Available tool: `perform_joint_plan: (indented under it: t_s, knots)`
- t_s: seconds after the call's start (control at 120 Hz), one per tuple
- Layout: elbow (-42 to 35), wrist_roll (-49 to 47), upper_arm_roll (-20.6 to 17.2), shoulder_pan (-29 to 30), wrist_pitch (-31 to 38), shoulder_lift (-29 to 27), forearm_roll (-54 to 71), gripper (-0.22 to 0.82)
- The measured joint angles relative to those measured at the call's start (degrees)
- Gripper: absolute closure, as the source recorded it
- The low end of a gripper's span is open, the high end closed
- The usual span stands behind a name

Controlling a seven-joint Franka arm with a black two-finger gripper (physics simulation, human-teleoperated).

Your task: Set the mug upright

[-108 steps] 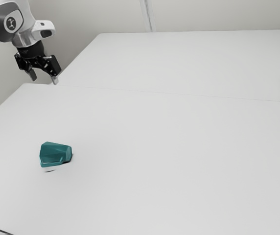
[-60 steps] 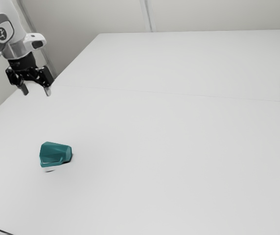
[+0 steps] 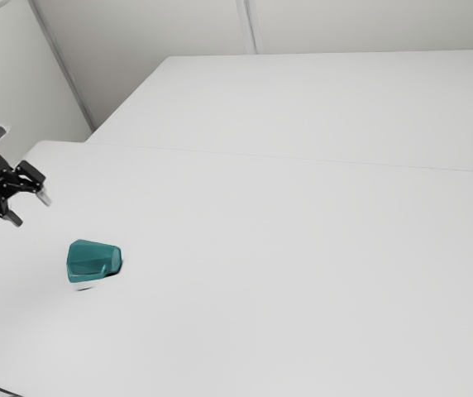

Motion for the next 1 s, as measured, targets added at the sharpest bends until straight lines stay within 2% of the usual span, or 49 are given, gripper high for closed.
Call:
perform_joint_plan:
  t_s: [0.217,0.45,1.0]
  knots:
    - [-0.3,10.9,0.1,6.7,0.1,5.0,-7.5,0.0]
    - [-0.7,22.5,0.1,4.9,2.1,10.9,-14.1,0.0]
    - [-4.0,41.3,0.2,6.4,5.5,17.5,-24.0,0.0]
